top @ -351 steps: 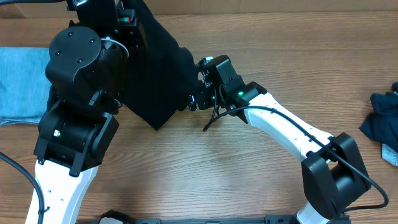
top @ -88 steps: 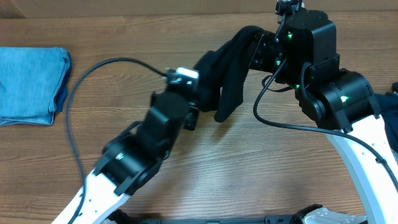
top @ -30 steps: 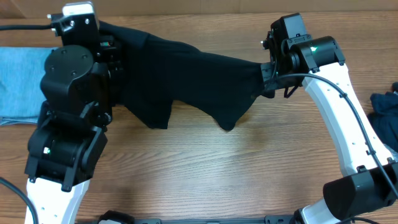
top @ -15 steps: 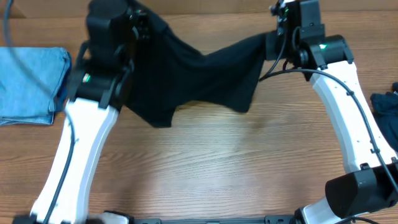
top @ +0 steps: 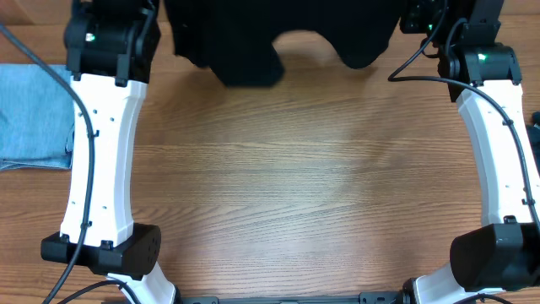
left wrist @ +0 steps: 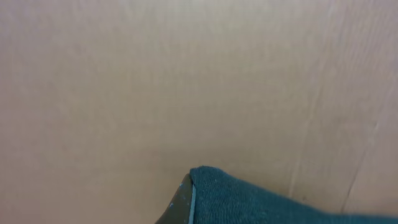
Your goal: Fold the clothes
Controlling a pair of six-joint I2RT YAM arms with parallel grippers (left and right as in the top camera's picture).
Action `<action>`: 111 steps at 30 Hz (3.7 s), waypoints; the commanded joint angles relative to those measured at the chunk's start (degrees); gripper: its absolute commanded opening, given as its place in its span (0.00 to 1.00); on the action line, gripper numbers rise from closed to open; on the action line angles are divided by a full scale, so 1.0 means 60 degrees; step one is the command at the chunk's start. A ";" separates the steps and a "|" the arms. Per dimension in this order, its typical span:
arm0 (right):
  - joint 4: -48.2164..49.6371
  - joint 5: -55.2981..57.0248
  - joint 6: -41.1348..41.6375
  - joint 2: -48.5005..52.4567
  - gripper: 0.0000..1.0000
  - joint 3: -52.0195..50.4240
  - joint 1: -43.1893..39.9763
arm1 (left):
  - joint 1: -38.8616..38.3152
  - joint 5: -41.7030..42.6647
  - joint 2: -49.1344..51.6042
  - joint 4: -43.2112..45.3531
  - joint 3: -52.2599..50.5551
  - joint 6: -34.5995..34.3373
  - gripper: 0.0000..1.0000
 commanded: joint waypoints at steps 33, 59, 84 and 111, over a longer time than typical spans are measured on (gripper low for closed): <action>-0.6043 -0.0270 -0.0047 -0.0047 0.13 0.0211 0.0007 | 0.0127 0.0208 0.0055 -0.8171 0.0193 0.0321 0.28; -0.7588 -0.1749 0.0546 0.0849 0.64 -0.0058 0.0095 | 0.0124 0.3493 -0.0379 -0.9694 -0.2000 -0.0317 0.59; -0.6124 -0.1147 0.3778 0.3719 0.76 -0.0437 0.0805 | -0.0517 0.4521 0.0310 -0.7614 -0.3847 -0.0331 0.56; -0.5107 0.0047 0.7293 0.3727 0.56 -0.1432 0.0827 | -0.0521 0.4623 0.0310 -0.7847 -0.3847 -0.0335 0.50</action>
